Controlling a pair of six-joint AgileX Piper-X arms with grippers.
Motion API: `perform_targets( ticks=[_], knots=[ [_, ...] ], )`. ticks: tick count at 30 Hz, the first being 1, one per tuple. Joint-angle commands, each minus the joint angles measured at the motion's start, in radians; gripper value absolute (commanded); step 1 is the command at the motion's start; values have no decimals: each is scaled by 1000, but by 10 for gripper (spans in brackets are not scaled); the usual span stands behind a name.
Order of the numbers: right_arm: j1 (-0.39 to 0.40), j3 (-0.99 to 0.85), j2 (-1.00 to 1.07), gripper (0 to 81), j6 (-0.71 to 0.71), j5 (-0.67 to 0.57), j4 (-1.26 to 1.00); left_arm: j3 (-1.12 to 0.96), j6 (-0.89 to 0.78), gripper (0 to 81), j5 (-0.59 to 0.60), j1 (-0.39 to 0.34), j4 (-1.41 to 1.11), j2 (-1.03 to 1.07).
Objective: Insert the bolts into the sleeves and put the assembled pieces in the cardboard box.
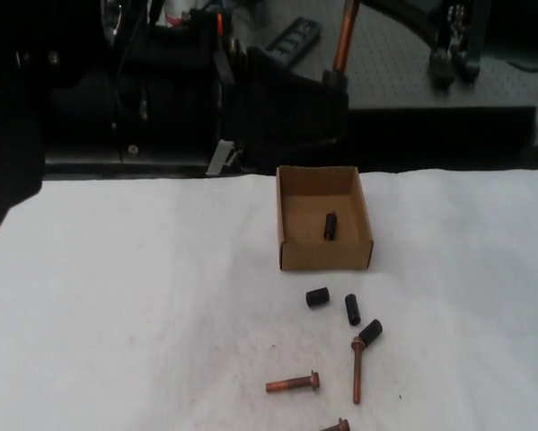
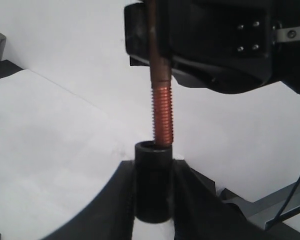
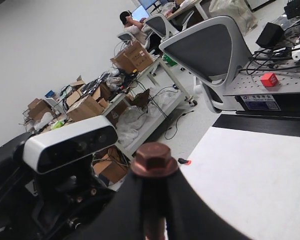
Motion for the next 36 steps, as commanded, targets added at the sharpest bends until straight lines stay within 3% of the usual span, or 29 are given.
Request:
perform_targets(
  ticks=[1,21,24,29,33,36],
  knots=[
    [0,-6,-12,1,1,13,-12,-3,-11,6,-14,-1,-31,-10],
    [2,-6,-12,1,1,-37,79,-3,-2,6,-69,-1,-58,-10],
    [2,-6,-12,85,1,-32,95,-3,1,6,-69,-1,-92,-10],
    [-3,-8,-12,457,1,-31,87,-3,22,6,-71,-1,-102,-10],
    [-52,-8,-31,452,10,2,87,-3,21,6,-160,-1,-102,-10],
    [-119,-8,-60,420,10,10,90,-7,-10,6,-352,-1,-108,3]
  ],
)
